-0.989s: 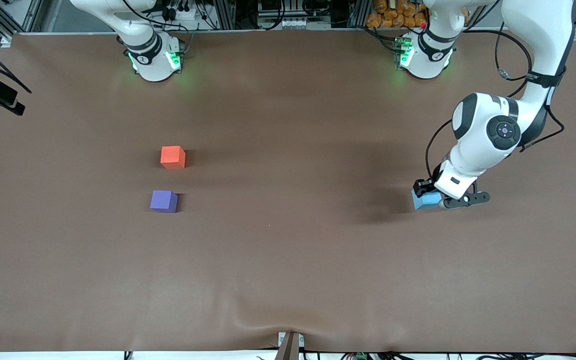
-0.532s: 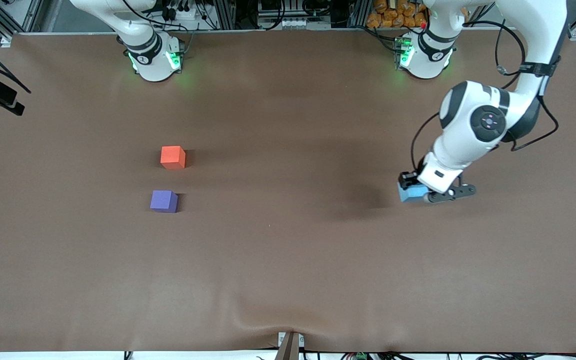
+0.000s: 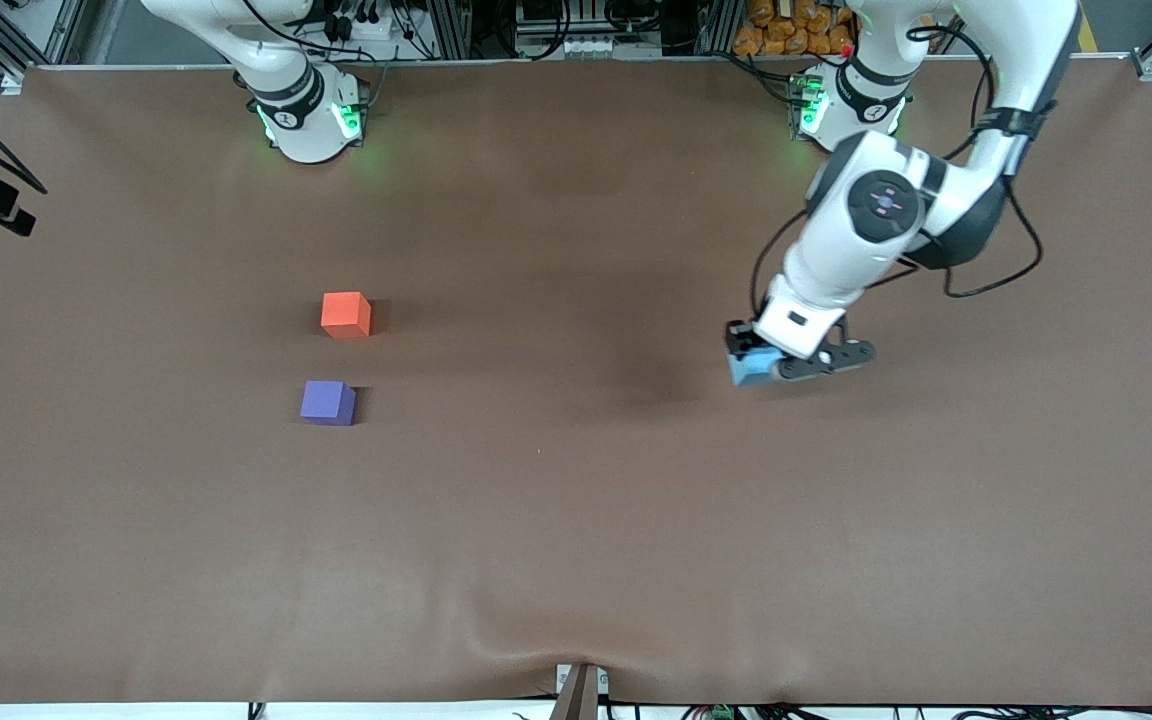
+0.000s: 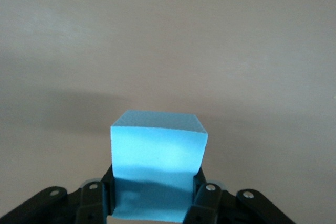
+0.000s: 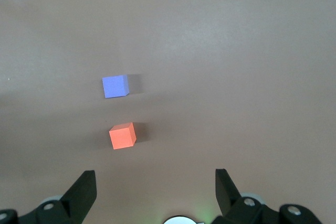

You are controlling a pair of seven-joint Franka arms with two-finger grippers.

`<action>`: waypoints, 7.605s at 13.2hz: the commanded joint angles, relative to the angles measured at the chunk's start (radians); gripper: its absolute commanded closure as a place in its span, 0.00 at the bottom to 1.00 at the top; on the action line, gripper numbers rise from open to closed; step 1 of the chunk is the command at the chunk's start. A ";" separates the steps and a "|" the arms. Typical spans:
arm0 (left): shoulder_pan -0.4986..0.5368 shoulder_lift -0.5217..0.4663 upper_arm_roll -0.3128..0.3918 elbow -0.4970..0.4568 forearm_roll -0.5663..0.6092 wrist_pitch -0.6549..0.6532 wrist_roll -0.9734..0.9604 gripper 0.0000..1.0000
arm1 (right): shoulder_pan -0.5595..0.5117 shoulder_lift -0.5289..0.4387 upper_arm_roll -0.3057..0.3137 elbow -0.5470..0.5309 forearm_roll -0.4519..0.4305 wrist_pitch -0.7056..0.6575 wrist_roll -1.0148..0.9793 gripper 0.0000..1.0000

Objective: Place blue block between orange and purple blocks
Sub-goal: 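Carry the blue cube with the left gripper toward the table middle, then set down the blue cube and open the left gripper while the right gripper reaches in, then grasp the blue cube with the right gripper while the left gripper withdraws, then carry the blue cube with the right gripper toward the orange cube, then lower the blue cube between the orange and purple cubes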

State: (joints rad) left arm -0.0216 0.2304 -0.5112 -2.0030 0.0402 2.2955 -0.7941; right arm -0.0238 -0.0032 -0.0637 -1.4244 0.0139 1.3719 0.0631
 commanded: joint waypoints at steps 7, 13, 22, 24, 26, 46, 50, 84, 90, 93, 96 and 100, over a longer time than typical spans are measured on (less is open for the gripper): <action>-0.522 0.484 0.081 0.669 0.236 -0.235 -0.238 0.59 | -0.030 0.077 0.016 0.012 0.005 -0.013 -0.011 0.00; -0.784 0.657 0.309 0.765 0.228 0.020 -0.228 0.29 | -0.024 0.104 0.018 0.010 0.017 -0.050 -0.012 0.00; -0.707 0.356 0.312 0.730 0.129 -0.304 -0.231 0.00 | 0.146 0.204 0.022 0.010 0.129 0.024 0.140 0.00; -0.675 0.237 0.344 0.730 0.164 -0.535 -0.222 0.00 | 0.202 0.215 0.022 0.009 0.129 0.035 0.164 0.00; -0.597 0.159 0.362 0.725 0.208 -0.641 -0.092 0.00 | 0.274 0.218 0.022 -0.031 0.129 0.093 0.217 0.00; 0.052 -0.241 0.369 0.375 -0.054 -0.657 0.541 0.00 | 0.703 0.506 0.022 -0.422 0.140 0.863 0.534 0.00; 0.055 -0.250 0.356 0.377 -0.054 -0.702 0.546 0.00 | 0.706 0.522 0.021 -0.424 0.129 0.869 0.543 0.00; 0.111 -0.290 0.310 0.420 -0.039 -0.768 0.650 0.00 | 0.226 0.172 0.016 -0.780 0.100 0.835 0.167 0.81; 0.111 -0.293 0.309 0.437 -0.039 -0.769 0.650 0.00 | 0.239 0.221 0.018 -0.801 0.100 0.897 0.169 0.81; 0.111 -0.295 0.309 0.438 -0.040 -0.771 0.659 0.00 | 0.246 0.241 0.018 -0.800 0.100 0.906 0.167 0.80; 0.111 -0.295 0.309 0.437 -0.040 -0.771 0.659 0.00 | 0.266 0.267 0.018 -0.800 0.100 0.929 0.167 0.79; 0.111 -0.296 0.295 0.437 -0.040 -0.771 0.658 0.00 | 0.274 0.284 0.018 -0.806 0.100 0.949 0.167 0.78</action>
State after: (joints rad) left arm 0.0809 -0.0502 -0.2058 -1.5696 0.0015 1.5378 -0.1558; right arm 0.2468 0.2806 -0.0454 -2.2158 0.1237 2.3031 0.2394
